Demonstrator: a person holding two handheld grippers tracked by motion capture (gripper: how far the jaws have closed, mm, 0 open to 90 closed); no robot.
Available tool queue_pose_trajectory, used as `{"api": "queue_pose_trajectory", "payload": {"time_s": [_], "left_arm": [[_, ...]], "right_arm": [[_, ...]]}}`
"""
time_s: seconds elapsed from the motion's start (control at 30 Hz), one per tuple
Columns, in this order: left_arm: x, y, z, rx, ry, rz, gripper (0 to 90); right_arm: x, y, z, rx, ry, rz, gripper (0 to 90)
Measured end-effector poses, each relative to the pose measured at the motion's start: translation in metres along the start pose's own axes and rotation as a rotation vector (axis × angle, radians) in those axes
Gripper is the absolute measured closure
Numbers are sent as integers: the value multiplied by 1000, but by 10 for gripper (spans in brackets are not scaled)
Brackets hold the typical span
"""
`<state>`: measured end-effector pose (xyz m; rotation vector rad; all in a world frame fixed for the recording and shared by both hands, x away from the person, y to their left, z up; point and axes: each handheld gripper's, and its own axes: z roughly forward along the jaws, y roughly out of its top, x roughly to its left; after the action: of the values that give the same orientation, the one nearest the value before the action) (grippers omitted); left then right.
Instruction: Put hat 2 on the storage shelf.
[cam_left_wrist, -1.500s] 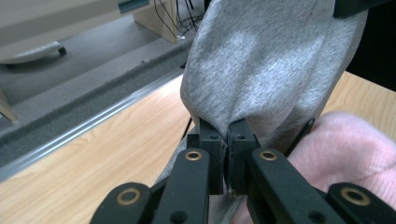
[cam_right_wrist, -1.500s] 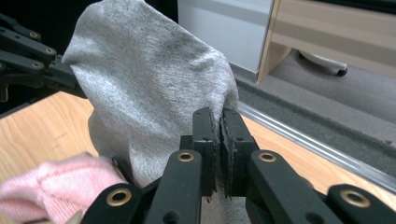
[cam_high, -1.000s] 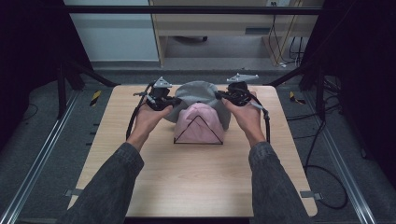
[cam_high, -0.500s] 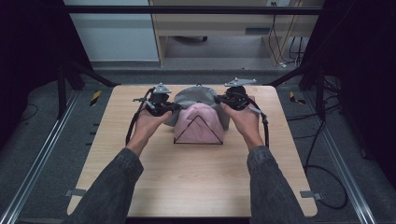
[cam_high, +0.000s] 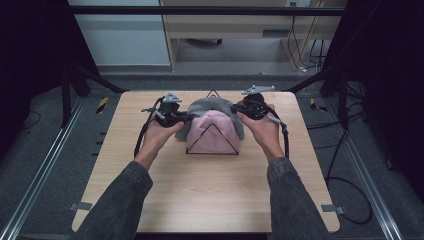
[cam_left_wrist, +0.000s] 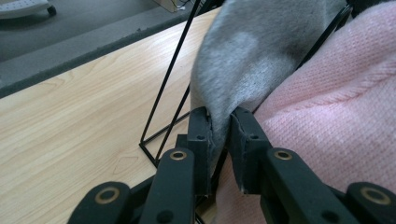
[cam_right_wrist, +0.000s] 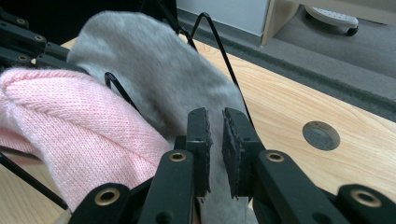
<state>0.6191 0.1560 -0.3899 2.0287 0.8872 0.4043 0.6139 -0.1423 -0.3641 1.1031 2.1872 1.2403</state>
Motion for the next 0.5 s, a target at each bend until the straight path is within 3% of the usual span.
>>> {"api": "queue_pose_trajectory", "payload": {"time_s": [0.23, 0.5], "left_arm": [[1, -2, -7, -4, 6, 11, 757], [0, 2, -28, -25, 54, 36, 682]], "right_arm": [[2, 0, -2, -2, -1, -4, 813], [0, 0, -17, -33, -9, 17, 812]]}}
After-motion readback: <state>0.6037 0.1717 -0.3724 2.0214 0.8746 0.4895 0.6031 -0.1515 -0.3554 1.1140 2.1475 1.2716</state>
